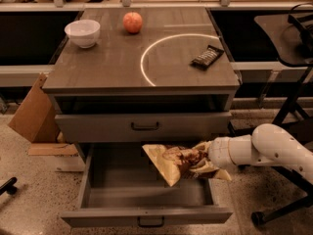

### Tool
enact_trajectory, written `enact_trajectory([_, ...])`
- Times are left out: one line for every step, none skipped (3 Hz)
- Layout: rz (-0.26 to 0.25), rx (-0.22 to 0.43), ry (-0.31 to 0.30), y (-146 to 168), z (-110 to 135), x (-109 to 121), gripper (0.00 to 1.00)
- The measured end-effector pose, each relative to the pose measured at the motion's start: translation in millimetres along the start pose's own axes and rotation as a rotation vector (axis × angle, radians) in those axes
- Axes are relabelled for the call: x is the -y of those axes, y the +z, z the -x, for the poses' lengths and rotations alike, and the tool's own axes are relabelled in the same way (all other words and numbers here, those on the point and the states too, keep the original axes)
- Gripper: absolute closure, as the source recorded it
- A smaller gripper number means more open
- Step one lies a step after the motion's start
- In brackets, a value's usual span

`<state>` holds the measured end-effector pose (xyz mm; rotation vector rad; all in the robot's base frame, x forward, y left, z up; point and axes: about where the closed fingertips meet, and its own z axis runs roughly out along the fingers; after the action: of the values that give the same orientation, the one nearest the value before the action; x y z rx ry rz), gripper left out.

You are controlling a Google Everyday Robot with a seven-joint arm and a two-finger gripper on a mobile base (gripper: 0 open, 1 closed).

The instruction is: Pick brown chip bag from middle drawer and place on counter

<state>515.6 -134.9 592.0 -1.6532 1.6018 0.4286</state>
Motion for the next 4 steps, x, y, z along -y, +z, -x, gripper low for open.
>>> enact_trajectory([-0.043, -0.027, -0.085, -39, 32, 5, 1.0])
enact_trajectory([-0.118, -0.049, -0.19, -92, 78, 14, 1.0])
enact_trajectory([-0.17, -0.035, -0.281, -132, 121, 22, 1.0])
enact_trajectory([-0.171, -0.035, -0.284, -132, 122, 23, 1.0])
